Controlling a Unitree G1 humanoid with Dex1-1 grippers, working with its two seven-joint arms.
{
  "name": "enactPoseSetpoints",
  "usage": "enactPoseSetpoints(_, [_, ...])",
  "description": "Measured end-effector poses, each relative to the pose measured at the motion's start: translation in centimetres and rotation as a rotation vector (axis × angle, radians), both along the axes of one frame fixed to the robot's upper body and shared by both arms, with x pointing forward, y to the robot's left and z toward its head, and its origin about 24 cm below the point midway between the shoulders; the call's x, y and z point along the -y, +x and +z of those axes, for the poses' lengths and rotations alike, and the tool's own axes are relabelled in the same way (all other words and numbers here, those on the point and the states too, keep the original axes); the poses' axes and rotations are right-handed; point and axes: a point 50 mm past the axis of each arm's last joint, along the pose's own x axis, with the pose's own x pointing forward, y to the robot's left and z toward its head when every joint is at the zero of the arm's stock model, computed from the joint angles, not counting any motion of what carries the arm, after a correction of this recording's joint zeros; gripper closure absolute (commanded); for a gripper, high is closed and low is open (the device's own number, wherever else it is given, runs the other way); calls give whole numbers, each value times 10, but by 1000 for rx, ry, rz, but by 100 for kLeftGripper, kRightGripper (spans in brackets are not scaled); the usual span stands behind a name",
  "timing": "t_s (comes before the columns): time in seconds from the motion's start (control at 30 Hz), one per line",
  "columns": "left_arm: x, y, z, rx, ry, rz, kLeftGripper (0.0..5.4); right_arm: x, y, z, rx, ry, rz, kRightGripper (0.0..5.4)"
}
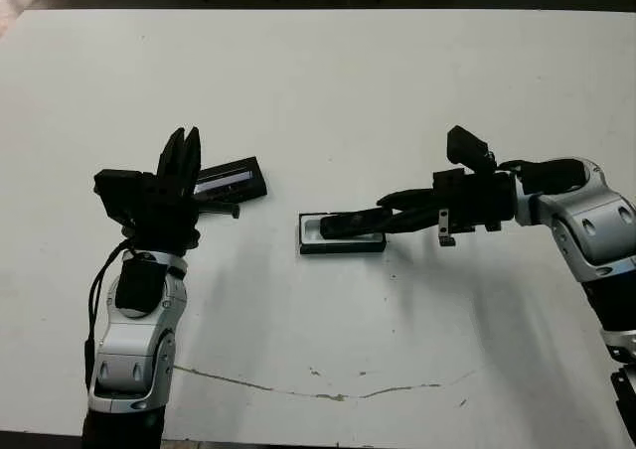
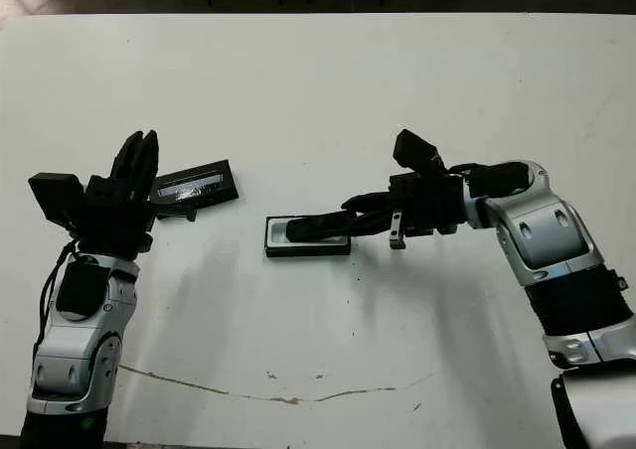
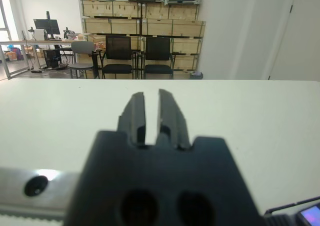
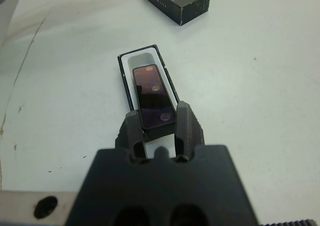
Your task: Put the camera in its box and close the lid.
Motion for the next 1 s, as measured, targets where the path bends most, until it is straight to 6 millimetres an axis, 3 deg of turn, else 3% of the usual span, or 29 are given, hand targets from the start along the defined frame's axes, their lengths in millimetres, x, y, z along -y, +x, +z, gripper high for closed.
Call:
enactPoseSetpoints(0.47, [0, -1, -2, -6, -1, 2, 540, -3, -1, -1, -8, -23, -14, 540])
enactPoseSetpoints(1.0, [0, -5, -6, -18, -16, -3, 540, -23, 2, -16, -31, 11, 23, 540])
